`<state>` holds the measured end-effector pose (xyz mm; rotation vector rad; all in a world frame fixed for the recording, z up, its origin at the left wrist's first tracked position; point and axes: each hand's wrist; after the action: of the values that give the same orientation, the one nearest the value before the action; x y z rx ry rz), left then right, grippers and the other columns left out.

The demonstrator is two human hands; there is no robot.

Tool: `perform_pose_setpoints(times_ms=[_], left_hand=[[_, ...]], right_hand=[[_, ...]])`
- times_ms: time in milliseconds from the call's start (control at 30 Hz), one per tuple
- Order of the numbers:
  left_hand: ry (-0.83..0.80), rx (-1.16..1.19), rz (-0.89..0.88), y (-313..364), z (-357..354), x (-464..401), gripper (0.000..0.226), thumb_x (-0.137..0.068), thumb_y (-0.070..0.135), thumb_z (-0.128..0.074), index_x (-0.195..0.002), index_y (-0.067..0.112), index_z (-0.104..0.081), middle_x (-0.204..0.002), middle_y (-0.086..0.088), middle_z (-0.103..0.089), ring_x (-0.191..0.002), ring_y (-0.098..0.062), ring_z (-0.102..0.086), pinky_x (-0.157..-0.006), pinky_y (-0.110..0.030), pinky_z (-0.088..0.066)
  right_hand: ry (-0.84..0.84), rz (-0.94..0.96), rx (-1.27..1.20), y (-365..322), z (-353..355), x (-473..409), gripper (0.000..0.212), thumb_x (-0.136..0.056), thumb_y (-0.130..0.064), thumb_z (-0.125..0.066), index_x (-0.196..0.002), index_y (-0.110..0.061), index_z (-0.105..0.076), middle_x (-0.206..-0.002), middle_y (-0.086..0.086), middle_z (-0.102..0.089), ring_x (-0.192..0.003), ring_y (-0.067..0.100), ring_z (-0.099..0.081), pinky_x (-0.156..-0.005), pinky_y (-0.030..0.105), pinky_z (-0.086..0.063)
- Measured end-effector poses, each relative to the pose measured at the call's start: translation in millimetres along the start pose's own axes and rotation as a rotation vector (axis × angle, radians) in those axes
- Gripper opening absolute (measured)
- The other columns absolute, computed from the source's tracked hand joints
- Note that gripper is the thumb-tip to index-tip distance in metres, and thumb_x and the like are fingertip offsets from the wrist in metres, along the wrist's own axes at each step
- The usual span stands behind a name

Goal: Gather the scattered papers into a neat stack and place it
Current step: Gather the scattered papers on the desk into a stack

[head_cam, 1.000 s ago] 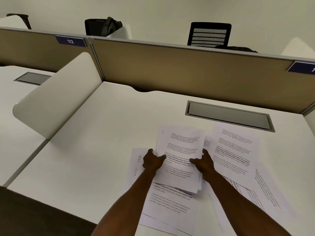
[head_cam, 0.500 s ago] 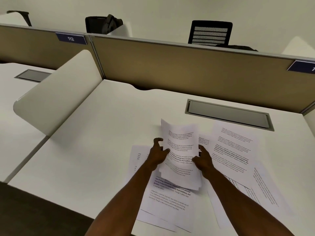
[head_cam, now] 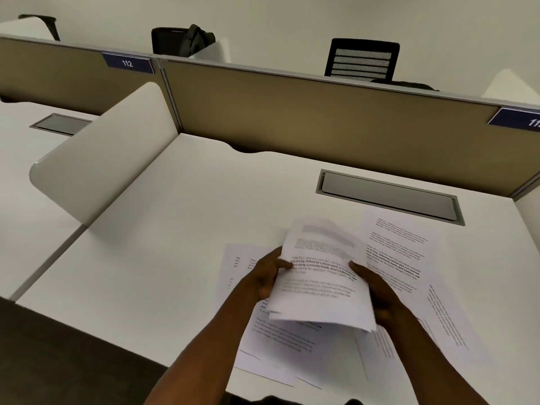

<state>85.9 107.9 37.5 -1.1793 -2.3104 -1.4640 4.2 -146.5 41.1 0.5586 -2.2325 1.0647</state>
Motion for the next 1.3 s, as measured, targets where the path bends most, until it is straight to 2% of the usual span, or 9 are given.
perform_pose_setpoints(times_ms=[100,233,333,433,500,633,900,1133,1300], left_hand=[[0.163,-0.297,0.017,-16.6,2.8,7.5,0.060,-0.085,-0.005,-0.058,-0.140,0.019,-0.052,-0.131,-0.010,-0.064,-0.117,-0.032,-0.062,-0.099,-0.050,-0.053],[0.239,-0.595,-0.009,-34.7,0.5,17.4,0.065,-0.089,0.005,-0.061,-0.148,0.021,-0.039,-0.146,-0.008,-0.052,-0.128,-0.026,-0.053,-0.109,-0.045,-0.045],[0.405,-0.912,-0.034,-55.7,0.0,23.4,0.069,-0.093,0.030,-0.062,-0.153,0.020,-0.030,-0.151,-0.008,-0.044,-0.138,-0.026,-0.043,-0.114,-0.038,-0.037],[0.690,-1.195,-0.074,-77.9,2.2,31.7,0.074,-0.090,0.049,-0.057,-0.152,0.018,-0.030,-0.154,-0.011,-0.031,-0.143,-0.031,-0.028,-0.115,-0.043,-0.033],[0.735,-1.278,-0.048,-87.9,3.2,36.5,0.077,-0.087,0.056,-0.055,-0.149,0.017,-0.033,-0.152,-0.011,-0.031,-0.139,-0.031,-0.030,-0.113,-0.043,-0.033],[0.701,-1.355,-0.025,-96.8,2.0,38.2,0.082,-0.084,0.063,-0.054,-0.149,0.018,-0.032,-0.149,-0.010,-0.033,-0.136,-0.030,-0.032,-0.111,-0.043,-0.033],[0.672,-1.281,0.064,-89.2,-2.8,31.0,0.094,-0.085,0.057,-0.058,-0.155,0.017,-0.012,-0.156,-0.017,-0.025,-0.138,-0.034,-0.037,-0.117,-0.051,-0.027],[0.686,-1.307,0.106,-82.6,-1.8,26.1,0.095,-0.085,0.058,-0.056,-0.156,0.014,-0.011,-0.155,-0.016,-0.030,-0.140,-0.033,-0.034,-0.117,-0.050,-0.025],[0.697,-1.342,0.123,-82.5,-3.7,24.9,0.086,-0.082,0.058,-0.057,-0.148,0.010,-0.028,-0.145,-0.015,-0.041,-0.133,-0.033,-0.037,-0.109,-0.047,-0.030]], right_hand=[[0.078,-0.011,0.034,8.8,10.3,10.2,0.049,-0.082,-0.016,-0.068,-0.129,-0.006,-0.058,-0.124,0.026,-0.065,-0.108,0.044,-0.065,-0.088,0.056,-0.054],[0.090,-0.071,0.007,27.8,21.9,23.6,0.044,-0.081,-0.007,-0.069,-0.124,0.000,-0.060,-0.118,0.029,-0.066,-0.100,0.047,-0.068,-0.081,0.057,-0.055],[0.075,0.055,0.115,40.1,28.2,29.5,0.052,-0.078,0.001,-0.073,-0.127,-0.006,-0.060,-0.123,0.027,-0.065,-0.109,0.048,-0.064,-0.093,0.067,-0.047],[0.277,0.226,0.281,54.3,30.3,29.7,0.053,-0.079,0.006,-0.071,-0.129,-0.008,-0.057,-0.124,0.022,-0.065,-0.106,0.043,-0.066,-0.093,0.063,-0.050],[0.380,0.281,0.370,66.5,32.1,27.7,0.058,-0.082,0.006,-0.069,-0.135,-0.009,-0.052,-0.128,0.019,-0.063,-0.109,0.039,-0.064,-0.095,0.060,-0.050],[0.492,0.276,0.495,86.5,28.1,21.9,0.063,-0.084,0.000,-0.071,-0.141,-0.011,-0.047,-0.133,0.017,-0.059,-0.117,0.036,-0.058,-0.102,0.055,-0.046],[0.636,0.300,0.715,106.3,-3.2,19.8,0.072,-0.082,-0.011,-0.074,-0.145,-0.012,-0.039,-0.138,0.016,-0.055,-0.126,0.033,-0.052,-0.107,0.041,-0.043],[0.658,0.282,0.757,105.7,-12.6,16.8,0.063,-0.076,-0.020,-0.081,-0.131,-0.010,-0.053,-0.126,0.015,-0.064,-0.114,0.033,-0.060,-0.098,0.043,-0.051],[0.609,0.287,0.806,108.6,-13.5,13.1,0.054,-0.077,-0.017,-0.081,-0.126,-0.009,-0.059,-0.119,0.014,-0.067,-0.096,0.023,-0.060,-0.090,0.035,-0.052]])
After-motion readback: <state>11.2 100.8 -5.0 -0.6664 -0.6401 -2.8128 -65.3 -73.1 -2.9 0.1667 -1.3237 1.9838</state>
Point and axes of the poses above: each hand's wrist, its own x-axis away from the middle knuckle, its own z-axis out of the back of the hand, y = z × x
